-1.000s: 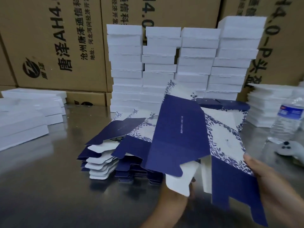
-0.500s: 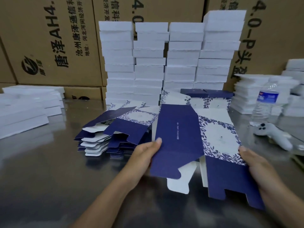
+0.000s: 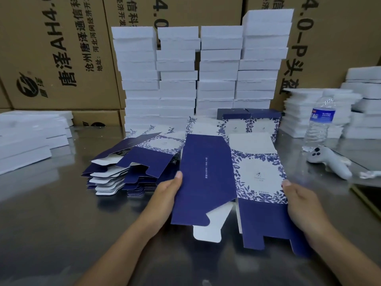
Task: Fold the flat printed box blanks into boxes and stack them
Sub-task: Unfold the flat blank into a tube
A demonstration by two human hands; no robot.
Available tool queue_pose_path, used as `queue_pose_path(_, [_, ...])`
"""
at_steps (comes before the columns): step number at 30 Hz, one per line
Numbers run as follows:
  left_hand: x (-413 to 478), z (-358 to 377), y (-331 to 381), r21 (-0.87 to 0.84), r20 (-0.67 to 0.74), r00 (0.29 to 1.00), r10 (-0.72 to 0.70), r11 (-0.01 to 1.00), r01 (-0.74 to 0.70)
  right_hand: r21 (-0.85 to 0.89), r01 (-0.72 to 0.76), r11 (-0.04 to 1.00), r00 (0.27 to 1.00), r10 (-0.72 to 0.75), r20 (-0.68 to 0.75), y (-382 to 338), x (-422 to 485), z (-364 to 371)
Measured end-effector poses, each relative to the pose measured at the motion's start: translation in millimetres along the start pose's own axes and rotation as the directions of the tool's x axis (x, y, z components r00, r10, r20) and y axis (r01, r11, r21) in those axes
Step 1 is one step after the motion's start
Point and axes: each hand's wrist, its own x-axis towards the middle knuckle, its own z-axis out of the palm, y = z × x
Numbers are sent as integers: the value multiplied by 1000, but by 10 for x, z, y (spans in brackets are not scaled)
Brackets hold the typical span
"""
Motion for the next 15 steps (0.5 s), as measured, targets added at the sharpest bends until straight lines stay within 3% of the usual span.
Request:
queue_pose_path(5, [42, -15, -41, 109, -60, 998, 28, 994, -21, 47, 60, 997, 998, -61, 29, -21, -11, 15])
queue_pose_path(15, [89, -85, -82, 196, -36, 999, 28, 980, -20, 117, 7, 993, 999, -2, -39, -8, 68, -30])
